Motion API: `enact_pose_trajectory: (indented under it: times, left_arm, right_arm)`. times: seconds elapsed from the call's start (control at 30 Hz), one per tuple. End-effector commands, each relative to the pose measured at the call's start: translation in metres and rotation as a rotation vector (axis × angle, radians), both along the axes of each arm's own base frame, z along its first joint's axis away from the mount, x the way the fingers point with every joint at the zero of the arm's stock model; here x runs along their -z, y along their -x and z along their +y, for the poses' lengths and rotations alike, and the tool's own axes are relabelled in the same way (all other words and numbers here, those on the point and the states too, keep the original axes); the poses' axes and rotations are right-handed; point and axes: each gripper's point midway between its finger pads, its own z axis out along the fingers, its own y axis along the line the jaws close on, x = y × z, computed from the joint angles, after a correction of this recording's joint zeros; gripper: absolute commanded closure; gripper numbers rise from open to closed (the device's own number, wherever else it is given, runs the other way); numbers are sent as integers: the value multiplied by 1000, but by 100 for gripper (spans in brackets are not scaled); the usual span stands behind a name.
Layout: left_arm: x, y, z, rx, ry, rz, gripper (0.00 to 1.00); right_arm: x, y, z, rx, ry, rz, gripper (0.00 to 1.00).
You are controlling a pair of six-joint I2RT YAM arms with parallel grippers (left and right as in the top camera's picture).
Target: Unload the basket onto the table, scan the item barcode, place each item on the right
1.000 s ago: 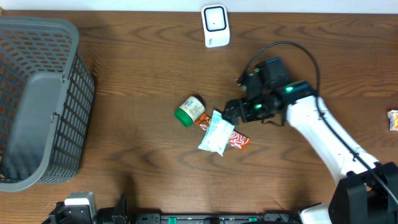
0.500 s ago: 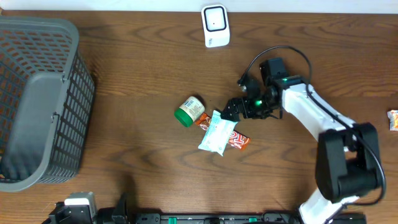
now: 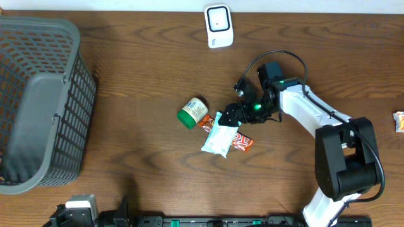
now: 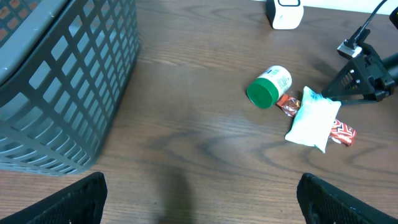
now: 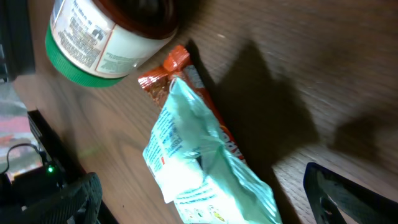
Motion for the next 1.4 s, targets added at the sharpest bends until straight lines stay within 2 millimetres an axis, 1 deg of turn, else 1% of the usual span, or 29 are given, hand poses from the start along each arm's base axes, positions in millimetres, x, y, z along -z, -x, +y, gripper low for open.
enact_pose_trajectory:
  times: [0.0, 0.23, 0.37, 0.47, 0.6, 0.7, 0.87, 0.97, 1.03, 1.07, 1.13, 1.2, 1.23, 1.27, 1.33, 1.37]
  left_arm:
    - [-1, 1, -1, 12, -9, -9, 2]
    - [-1, 1, -1, 12, -9, -9, 2]
    - [-1, 1, -1, 12, -9, -9, 2]
    - [-1, 1, -1, 12, -9, -9, 2]
    - [-1, 1, -1, 12, -9, -9, 2]
    - [-1, 1, -1, 12, -9, -9, 2]
    - [-1, 1, -1, 12, -9, -9, 2]
    - [-1, 1, -1, 12, -9, -9, 2]
    - [-1, 1, -1, 12, -9, -9, 2]
    - [-1, 1, -1, 12, -9, -9, 2]
    - [-1, 1, -1, 12, -9, -9, 2]
    - [-1, 1, -1, 12, -9, -9, 2]
    - [-1, 1, -1, 12, -9, -9, 2]
    - [-1, 1, -1, 12, -9, -9, 2]
    - [-1, 1, -1, 12, -9, -9, 2]
    - [-1, 1, -1, 12, -9, -9, 2]
  right_arm:
    - [7, 8, 11, -54, -21, 13, 1]
    - [13, 10, 18, -70, -46, 22, 7]
    - [13, 9, 20, -72, -63, 26, 21]
    - [9, 8, 25, -77, -100, 22, 27]
    - [9, 10, 25, -93, -104, 17, 35]
    - [11, 17, 23, -123, -97, 25, 35]
    - [19, 20, 22, -123, -91, 53, 33]
    - [18, 22, 25, -125, -114, 69, 33]
    - [16, 23, 27, -126, -130, 73, 35]
    - [14, 23, 28, -126, -140, 75, 38]
    - [13, 24, 29, -127, -149, 81, 49]
    - [13, 25, 29, -126, -149, 86, 67]
    - [13, 26, 29, -126, -150, 89, 79]
    - [13, 26, 28, -126, -149, 91, 88]
    - [13, 26, 28, -125, -149, 93, 99]
    - [12, 26, 28, -125, -149, 92, 99]
